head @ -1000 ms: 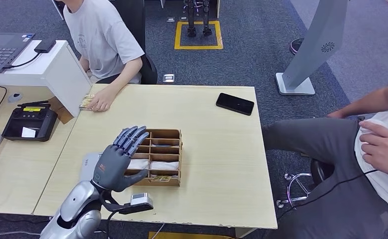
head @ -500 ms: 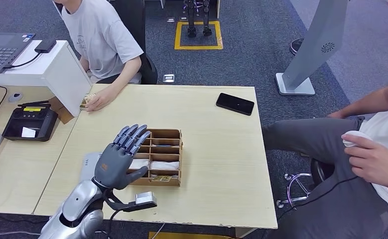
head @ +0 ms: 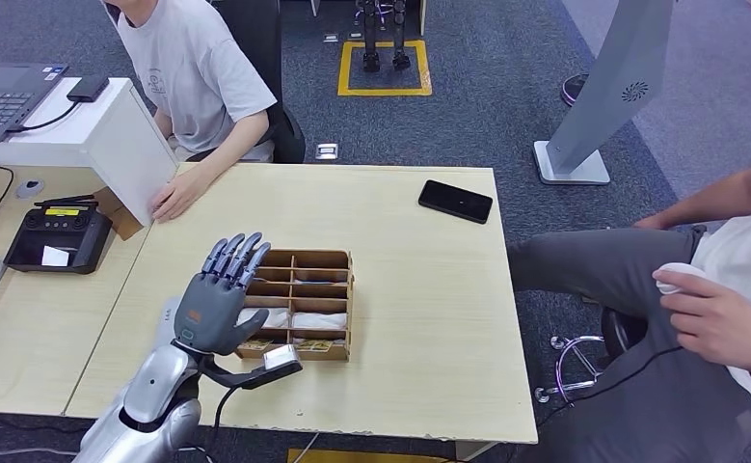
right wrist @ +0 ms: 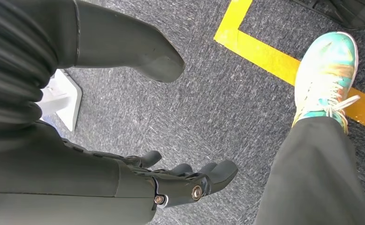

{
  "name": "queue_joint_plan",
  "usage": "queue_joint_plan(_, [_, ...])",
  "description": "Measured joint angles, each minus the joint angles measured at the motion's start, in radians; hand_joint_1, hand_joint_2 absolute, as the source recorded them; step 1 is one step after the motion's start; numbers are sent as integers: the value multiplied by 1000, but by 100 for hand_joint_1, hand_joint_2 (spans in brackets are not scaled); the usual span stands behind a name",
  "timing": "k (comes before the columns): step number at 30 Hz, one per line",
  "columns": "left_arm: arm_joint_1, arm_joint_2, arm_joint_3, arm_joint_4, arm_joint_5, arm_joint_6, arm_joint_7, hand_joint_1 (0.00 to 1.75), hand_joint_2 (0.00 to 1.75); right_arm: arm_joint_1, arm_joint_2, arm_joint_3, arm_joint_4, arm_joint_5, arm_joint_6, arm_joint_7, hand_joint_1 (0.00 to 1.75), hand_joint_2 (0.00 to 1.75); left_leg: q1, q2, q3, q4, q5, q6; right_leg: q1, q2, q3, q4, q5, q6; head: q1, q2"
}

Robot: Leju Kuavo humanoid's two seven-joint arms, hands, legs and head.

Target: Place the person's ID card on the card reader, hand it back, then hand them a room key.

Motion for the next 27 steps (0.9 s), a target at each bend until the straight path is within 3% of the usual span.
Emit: queue_joint_plan(27, [-3,-7,21,68,-23,2,23,0,175,0,0,0,0,0,-1,-3,0,175,0,0,0,0,0,0,0,0,0,0,0,0,0,0])
